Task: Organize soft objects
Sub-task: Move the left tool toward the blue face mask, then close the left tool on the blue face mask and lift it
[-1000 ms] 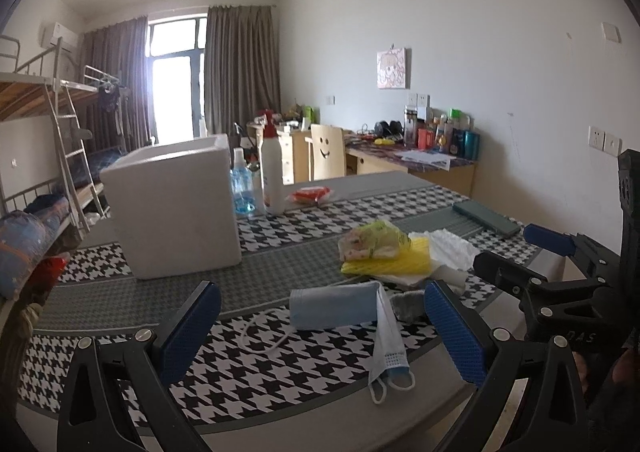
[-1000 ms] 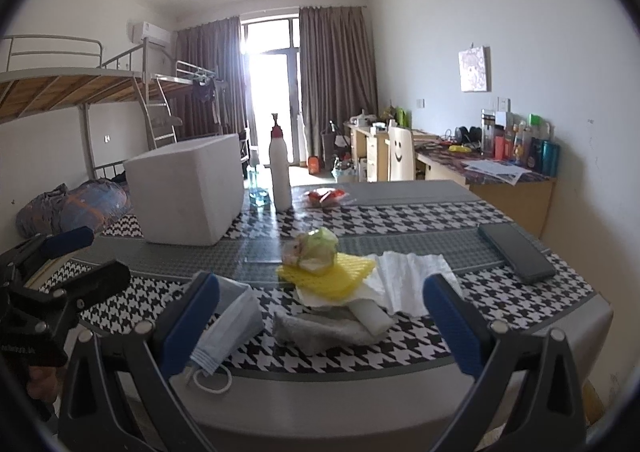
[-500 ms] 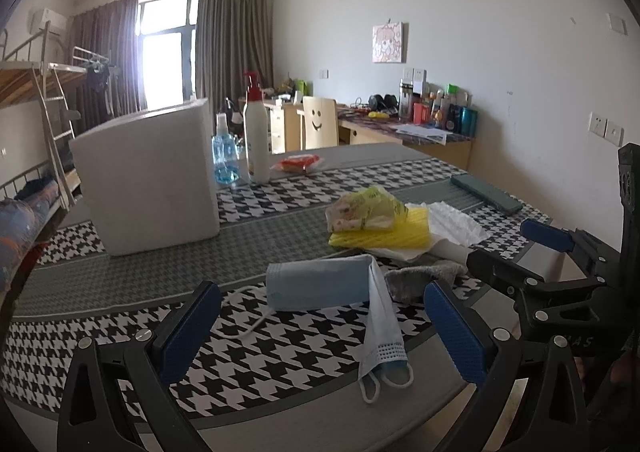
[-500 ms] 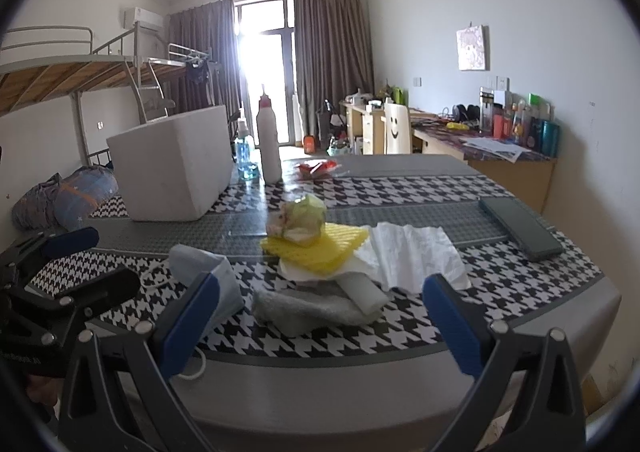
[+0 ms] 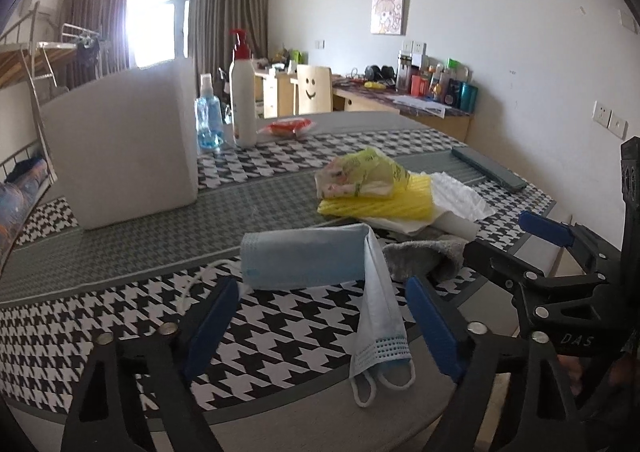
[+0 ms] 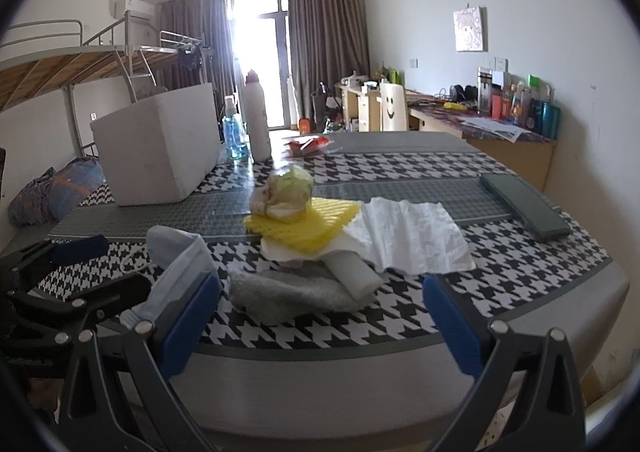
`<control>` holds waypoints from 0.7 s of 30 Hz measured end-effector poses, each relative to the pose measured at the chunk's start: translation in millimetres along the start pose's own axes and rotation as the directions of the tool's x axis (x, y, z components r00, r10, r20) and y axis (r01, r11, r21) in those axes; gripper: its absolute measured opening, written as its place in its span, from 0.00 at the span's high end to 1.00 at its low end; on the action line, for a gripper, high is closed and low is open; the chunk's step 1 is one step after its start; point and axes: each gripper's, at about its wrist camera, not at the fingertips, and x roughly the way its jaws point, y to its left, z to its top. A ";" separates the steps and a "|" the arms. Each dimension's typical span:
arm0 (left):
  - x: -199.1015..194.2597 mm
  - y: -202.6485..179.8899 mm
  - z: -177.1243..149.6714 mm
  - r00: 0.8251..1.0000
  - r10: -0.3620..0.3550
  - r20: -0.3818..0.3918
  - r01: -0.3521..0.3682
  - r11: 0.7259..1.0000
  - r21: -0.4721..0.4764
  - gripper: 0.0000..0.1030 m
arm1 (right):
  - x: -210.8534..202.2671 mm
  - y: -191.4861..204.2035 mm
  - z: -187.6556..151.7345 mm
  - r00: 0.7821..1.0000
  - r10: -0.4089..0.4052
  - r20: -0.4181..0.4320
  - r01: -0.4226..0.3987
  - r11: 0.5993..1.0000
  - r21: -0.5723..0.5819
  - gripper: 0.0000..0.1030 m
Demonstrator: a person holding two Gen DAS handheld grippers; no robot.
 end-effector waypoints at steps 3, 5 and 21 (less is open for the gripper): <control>8.3 -0.5 -0.2 1.000 0.000 -0.024 0.000 1.000 -0.010 0.26 | 3.9 -1.4 -2.1 1.000 0.001 -0.012 -0.001 1.000 0.001 0.00; 14.4 -2.4 0.2 0.999 -0.004 -0.044 0.004 1.000 -0.010 0.32 | 6.4 -2.4 -3.2 1.000 0.004 -0.020 -0.004 1.000 0.000 0.00; 24.9 -16.5 4.0 0.994 -0.078 -0.076 0.077 0.997 -0.010 0.45 | 19.4 -14.0 -6.3 0.998 0.036 -0.045 -0.035 0.999 0.022 0.01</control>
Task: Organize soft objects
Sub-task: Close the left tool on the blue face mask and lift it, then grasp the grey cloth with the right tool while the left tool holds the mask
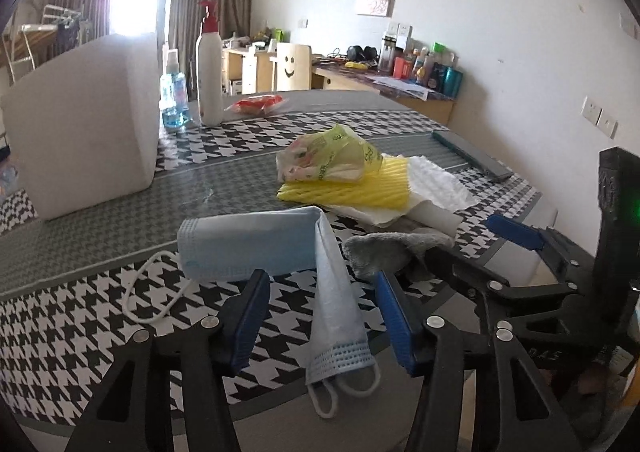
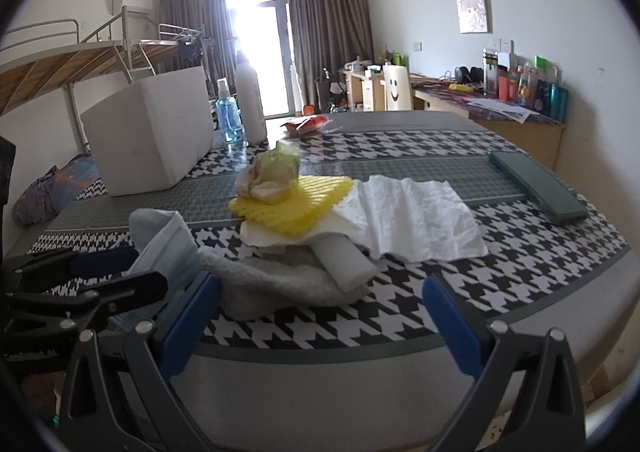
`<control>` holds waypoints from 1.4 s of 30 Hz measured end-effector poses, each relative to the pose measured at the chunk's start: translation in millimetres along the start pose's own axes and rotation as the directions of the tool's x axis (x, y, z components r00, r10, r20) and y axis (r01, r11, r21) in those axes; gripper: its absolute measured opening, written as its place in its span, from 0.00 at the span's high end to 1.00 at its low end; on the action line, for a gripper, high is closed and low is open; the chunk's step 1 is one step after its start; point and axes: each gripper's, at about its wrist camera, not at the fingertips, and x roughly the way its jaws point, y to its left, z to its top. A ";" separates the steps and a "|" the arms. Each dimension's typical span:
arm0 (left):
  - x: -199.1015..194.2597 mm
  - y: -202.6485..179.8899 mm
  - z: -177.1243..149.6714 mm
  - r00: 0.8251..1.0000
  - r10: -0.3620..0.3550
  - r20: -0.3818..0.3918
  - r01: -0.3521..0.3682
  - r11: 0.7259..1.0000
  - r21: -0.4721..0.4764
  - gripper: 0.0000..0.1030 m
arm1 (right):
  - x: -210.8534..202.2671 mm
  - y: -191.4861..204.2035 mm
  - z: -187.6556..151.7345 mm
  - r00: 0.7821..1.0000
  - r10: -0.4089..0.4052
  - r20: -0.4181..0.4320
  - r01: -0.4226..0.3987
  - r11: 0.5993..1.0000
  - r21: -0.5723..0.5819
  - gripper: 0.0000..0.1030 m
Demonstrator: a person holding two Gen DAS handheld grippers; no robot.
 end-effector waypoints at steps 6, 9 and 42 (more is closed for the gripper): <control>12.7 4.3 0.5 0.999 0.012 -0.047 -0.013 1.000 -0.014 0.69 | -0.5 -2.2 -1.7 1.000 0.019 -0.006 -0.019 1.000 -0.002 0.06; 14.8 9.2 0.5 0.999 0.013 -0.050 -0.015 1.000 -0.027 0.80 | -1.1 -0.5 -1.1 0.999 0.038 -0.005 -0.038 0.999 -0.010 0.10; -11.6 18.9 -1.6 1.000 0.001 0.014 -0.001 1.000 0.014 0.90 | 20.2 35.8 6.7 0.991 0.115 -0.075 -0.126 0.978 -0.167 0.44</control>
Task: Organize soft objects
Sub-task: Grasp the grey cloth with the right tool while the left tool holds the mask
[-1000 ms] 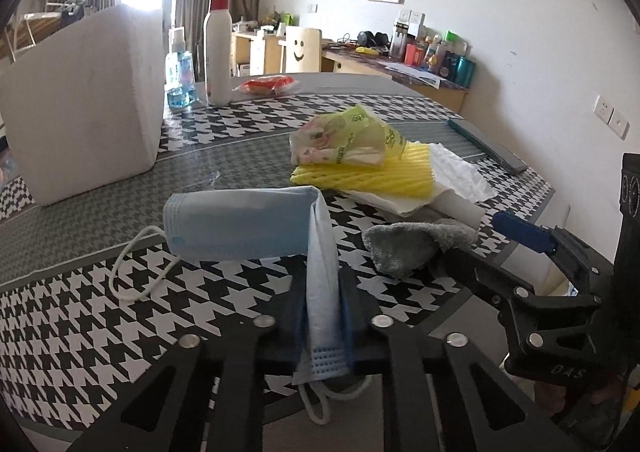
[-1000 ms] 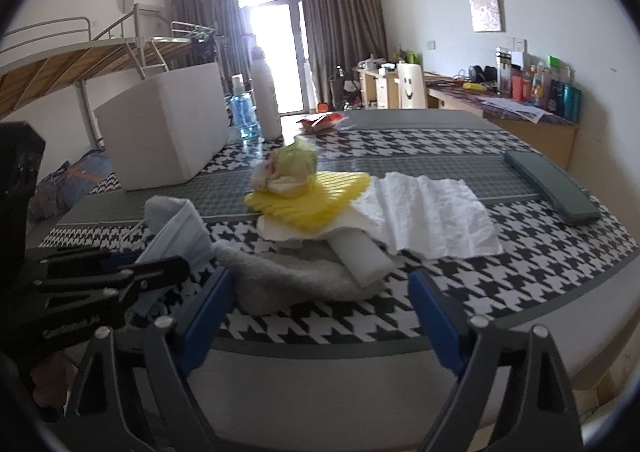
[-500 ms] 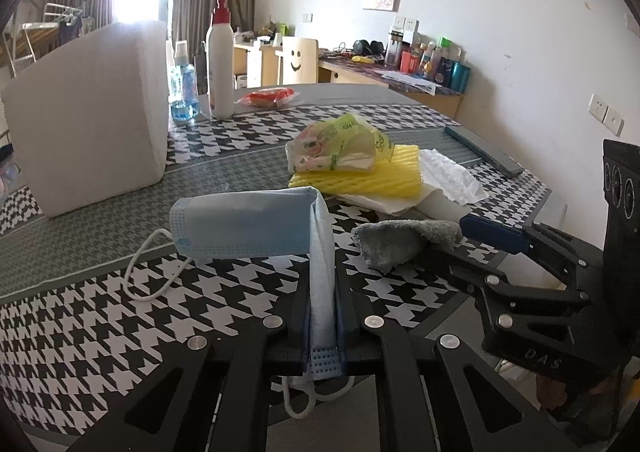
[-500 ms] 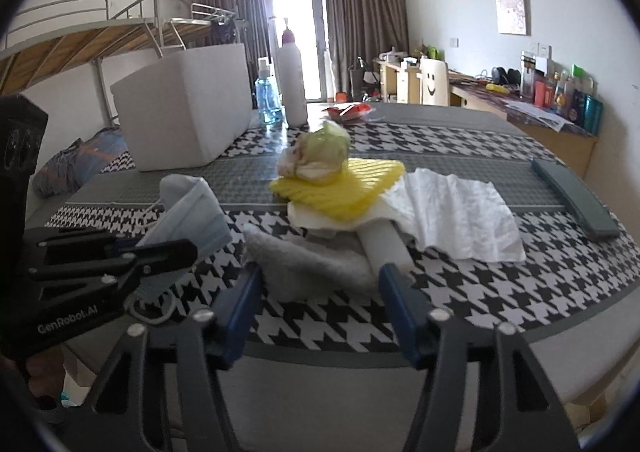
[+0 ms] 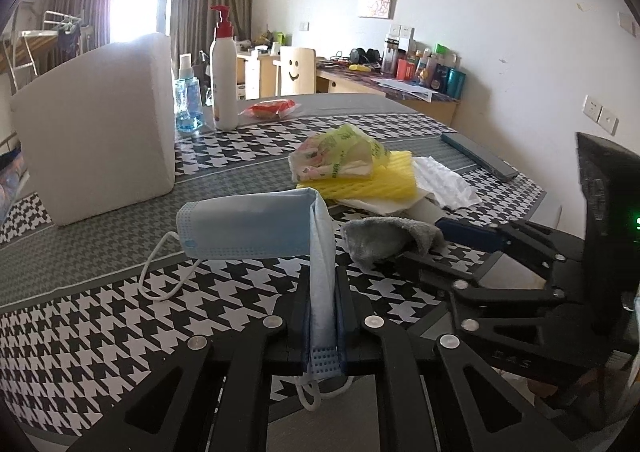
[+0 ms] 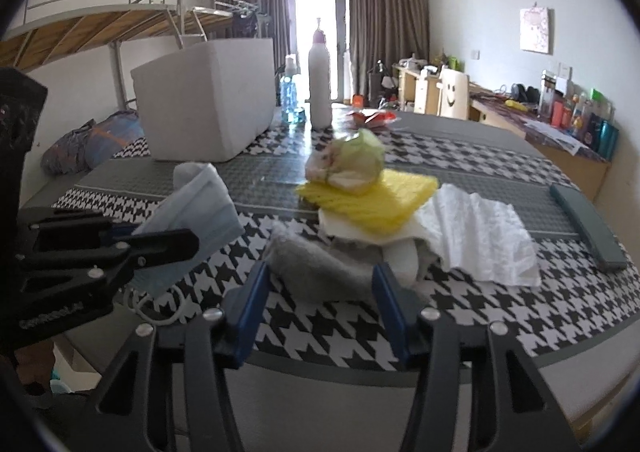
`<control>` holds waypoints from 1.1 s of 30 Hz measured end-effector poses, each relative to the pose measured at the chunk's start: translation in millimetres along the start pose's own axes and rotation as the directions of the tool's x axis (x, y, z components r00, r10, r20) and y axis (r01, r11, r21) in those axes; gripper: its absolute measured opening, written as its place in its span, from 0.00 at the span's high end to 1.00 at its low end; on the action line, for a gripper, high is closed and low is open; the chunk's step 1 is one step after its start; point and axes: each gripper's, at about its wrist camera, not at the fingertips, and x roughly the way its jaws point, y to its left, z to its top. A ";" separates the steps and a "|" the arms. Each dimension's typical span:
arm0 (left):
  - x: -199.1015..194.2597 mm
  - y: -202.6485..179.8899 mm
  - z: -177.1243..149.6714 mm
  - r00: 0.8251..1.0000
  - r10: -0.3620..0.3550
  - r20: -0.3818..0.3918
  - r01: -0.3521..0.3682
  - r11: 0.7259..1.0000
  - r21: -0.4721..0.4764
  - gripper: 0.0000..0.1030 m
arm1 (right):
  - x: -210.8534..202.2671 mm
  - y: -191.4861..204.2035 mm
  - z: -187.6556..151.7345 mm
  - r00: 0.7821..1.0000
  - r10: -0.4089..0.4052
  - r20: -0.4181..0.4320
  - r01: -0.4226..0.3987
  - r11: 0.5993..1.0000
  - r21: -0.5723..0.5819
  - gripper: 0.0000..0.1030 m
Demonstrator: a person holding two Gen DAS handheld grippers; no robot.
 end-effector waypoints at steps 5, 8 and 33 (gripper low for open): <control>-0.9 -1.9 -0.9 1.000 -0.002 0.001 0.002 1.000 0.010 0.90 | 6.1 -1.4 -1.5 1.000 0.011 -0.027 -0.011 1.000 0.004 0.44; -1.2 -1.8 -1.3 1.000 0.000 0.002 0.000 1.000 0.010 0.90 | 5.1 -3.2 -2.1 0.999 0.015 -0.030 -0.014 1.000 0.006 0.57; -33.1 4.8 13.6 0.994 0.055 0.095 -0.057 0.998 0.018 0.90 | -47.5 -19.8 31.1 0.992 -0.051 0.113 0.047 0.998 0.042 0.87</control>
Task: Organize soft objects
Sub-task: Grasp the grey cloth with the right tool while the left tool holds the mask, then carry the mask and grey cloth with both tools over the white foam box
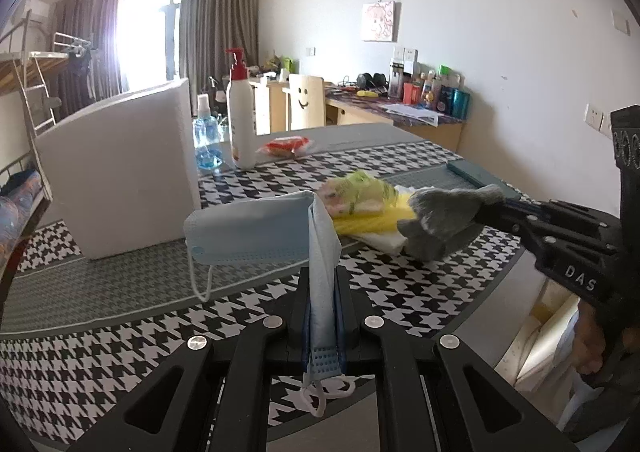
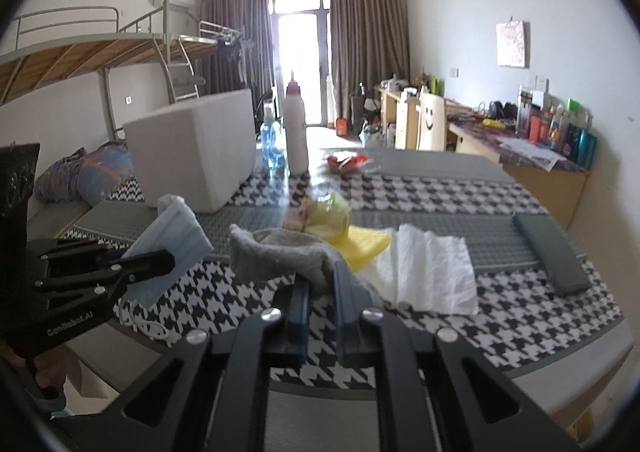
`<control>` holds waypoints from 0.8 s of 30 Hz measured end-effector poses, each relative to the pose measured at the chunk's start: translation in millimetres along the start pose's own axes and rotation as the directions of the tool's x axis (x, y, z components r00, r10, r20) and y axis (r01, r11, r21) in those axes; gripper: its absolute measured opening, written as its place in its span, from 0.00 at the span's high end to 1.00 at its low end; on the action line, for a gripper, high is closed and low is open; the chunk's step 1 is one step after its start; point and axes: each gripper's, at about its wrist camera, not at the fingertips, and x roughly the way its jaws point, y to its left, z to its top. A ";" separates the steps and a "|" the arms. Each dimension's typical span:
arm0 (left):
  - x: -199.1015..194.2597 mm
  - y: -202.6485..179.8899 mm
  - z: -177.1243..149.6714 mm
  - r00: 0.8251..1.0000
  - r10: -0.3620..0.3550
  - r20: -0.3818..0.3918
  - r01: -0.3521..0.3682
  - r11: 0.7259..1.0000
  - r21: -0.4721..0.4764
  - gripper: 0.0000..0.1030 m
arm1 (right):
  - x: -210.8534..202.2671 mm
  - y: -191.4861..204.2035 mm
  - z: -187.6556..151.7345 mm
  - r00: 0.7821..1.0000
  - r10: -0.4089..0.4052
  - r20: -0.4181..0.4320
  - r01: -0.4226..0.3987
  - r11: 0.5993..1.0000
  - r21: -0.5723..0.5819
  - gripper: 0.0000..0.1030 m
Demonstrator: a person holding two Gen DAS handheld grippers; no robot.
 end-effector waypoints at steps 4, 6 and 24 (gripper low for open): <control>-7.1 2.4 3.4 1.000 0.011 0.018 -0.011 1.000 -0.006 0.90 | -5.2 -2.6 7.4 0.999 -0.020 0.027 0.020 1.000 0.000 0.87; -10.6 3.1 4.6 1.000 0.017 0.025 -0.017 1.000 -0.006 0.90 | -7.9 -3.3 10.1 0.999 -0.027 0.041 0.027 1.000 0.001 0.87; -38.6 5.4 26.4 0.994 0.025 0.105 -0.026 1.000 0.013 0.90 | -16.5 0.4 23.5 0.996 -0.035 0.085 0.033 0.999 0.031 0.87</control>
